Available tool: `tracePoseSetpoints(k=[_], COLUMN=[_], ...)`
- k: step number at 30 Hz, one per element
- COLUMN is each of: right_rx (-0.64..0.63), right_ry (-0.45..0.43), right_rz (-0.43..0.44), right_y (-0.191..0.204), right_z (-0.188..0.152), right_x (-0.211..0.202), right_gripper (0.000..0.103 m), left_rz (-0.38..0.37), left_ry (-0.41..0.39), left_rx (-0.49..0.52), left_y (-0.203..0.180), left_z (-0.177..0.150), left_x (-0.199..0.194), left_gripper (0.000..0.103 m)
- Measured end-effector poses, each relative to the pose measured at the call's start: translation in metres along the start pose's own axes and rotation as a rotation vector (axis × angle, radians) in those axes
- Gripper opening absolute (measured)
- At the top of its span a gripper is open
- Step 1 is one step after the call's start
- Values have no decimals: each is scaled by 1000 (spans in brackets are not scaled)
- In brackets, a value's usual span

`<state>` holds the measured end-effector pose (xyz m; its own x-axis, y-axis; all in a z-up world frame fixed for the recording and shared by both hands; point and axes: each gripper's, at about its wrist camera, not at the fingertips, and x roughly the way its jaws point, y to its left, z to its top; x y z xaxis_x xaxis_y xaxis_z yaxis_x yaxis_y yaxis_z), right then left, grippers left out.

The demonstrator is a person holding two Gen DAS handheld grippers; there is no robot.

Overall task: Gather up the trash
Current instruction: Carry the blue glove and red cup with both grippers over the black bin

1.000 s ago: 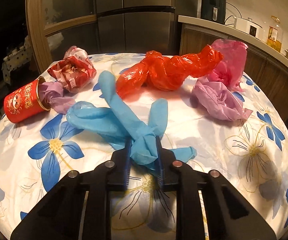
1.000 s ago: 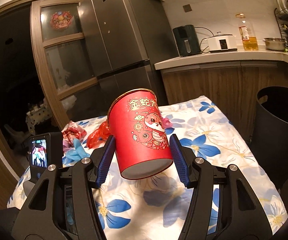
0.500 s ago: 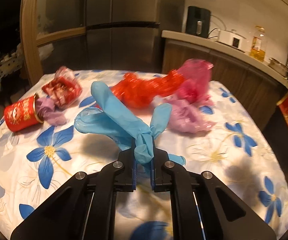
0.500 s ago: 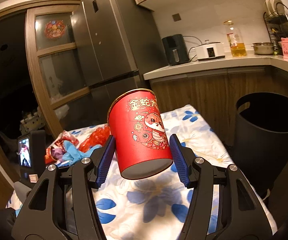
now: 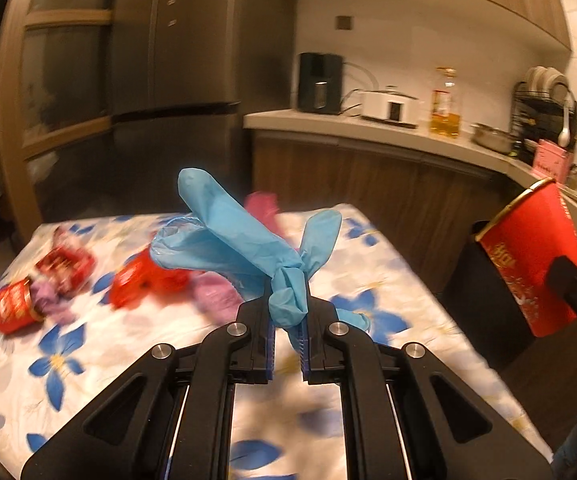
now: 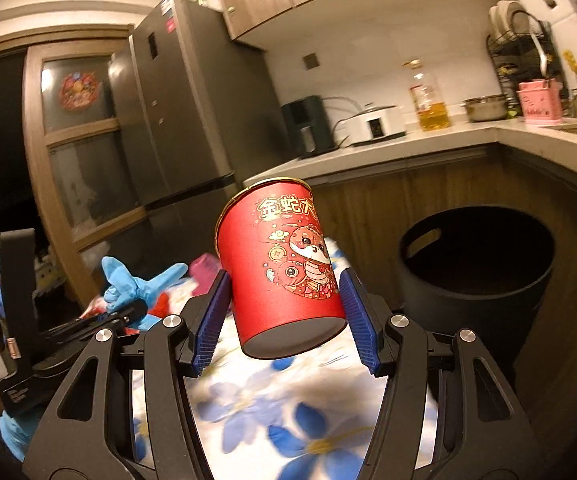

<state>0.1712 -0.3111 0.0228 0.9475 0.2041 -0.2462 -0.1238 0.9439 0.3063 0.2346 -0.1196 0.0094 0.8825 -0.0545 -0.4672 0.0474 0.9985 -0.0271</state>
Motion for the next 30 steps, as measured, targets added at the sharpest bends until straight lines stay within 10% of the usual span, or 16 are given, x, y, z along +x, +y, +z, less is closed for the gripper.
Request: tracePoseSetpoints(k=[30], right_rx=[117], right_ry=[-128], right_rz=[-356], right_y=[-162], right_z=[62], right_x=[-3], right_gripper=[56], left_rz=[-527], left_ry=[-104], left_rx=[258], left_y=[-213], left_z=[37], left_x=[66], left_gripper=[10])
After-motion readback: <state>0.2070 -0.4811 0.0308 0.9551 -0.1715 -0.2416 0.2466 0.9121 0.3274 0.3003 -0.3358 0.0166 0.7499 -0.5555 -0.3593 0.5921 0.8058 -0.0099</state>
